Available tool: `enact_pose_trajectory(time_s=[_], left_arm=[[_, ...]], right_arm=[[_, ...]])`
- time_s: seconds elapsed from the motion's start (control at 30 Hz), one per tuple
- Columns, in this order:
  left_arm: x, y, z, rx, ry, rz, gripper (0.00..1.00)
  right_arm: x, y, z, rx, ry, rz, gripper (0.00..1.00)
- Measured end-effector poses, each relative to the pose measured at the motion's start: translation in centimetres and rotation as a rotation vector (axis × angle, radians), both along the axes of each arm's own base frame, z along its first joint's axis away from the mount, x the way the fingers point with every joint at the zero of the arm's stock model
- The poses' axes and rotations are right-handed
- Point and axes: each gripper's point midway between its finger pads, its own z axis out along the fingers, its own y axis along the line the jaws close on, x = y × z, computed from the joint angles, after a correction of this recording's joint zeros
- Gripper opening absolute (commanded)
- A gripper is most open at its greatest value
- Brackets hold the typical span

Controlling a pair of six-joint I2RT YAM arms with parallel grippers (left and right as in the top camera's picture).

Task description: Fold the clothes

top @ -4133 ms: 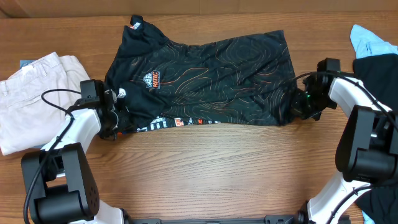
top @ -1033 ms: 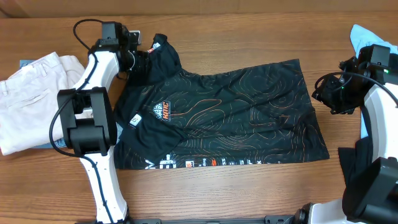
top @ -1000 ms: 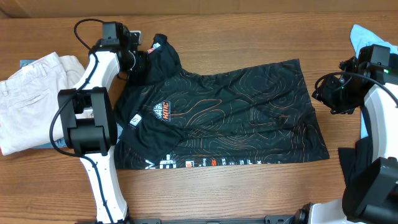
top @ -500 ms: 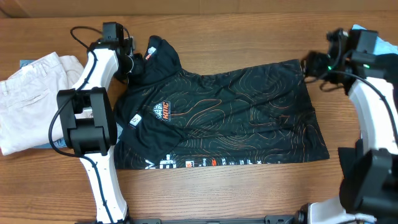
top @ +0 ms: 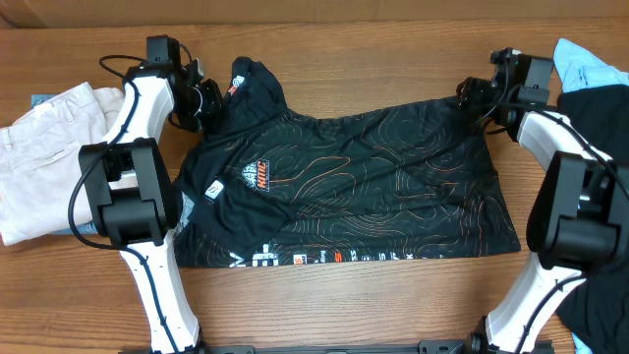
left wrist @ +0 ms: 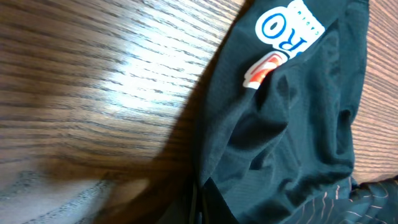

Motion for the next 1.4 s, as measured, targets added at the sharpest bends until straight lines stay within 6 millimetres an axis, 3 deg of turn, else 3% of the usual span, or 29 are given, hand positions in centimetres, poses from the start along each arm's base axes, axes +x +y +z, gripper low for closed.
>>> enact_pose_trajectory(time_s=[0.37, 0.47, 0.57, 0.6, 0.63, 0.77, 1.07, 1.23, 1.4], left_arm=[[-0.1, -0.1, 0.0, -0.004, 0.006, -0.001, 0.04], [-0.2, -0.1, 0.0, -0.004, 0.009, 0.000, 0.04], [-0.2, -0.1, 0.0, -0.004, 0.009, 0.000, 0.04], [-0.2, -0.1, 0.0, -0.005, 0.009, 0.000, 0.04], [-0.2, -0.1, 0.0, -0.005, 0.009, -0.001, 0.04], [-0.2, -0.1, 0.0, -0.005, 0.009, 0.000, 0.04], [-0.1, -0.2, 0.3, -0.012, 0.009, -0.002, 0.04], [0.8, -0.2, 3.2, -0.016, -0.009, -0.006, 0.04], [0.0, -0.3, 5.5, -0.013, 0.016, -0.023, 0.04]], right_arm=[[0.0, 0.0, -3.6, 0.009, 0.041, 0.002, 0.64], [0.6, 0.0, -3.7, 0.006, 0.017, 0.003, 0.63], [1.1, 0.1, -3.8, 0.002, -0.003, 0.006, 0.50], [1.2, 0.2, -3.9, 0.001, -0.006, 0.009, 0.42], [1.3, 0.2, -3.9, 0.001, -0.007, 0.011, 0.28], [1.2, 0.3, -4.3, 0.004, 0.003, 0.012, 0.06], [1.0, 0.0, -4.5, 0.040, 0.029, -0.049, 0.04], [-0.5, -0.5, -3.4, 0.039, 0.088, -0.081, 0.04], [-1.9, -1.7, 2.2, 0.006, 0.065, -0.127, 0.04]])
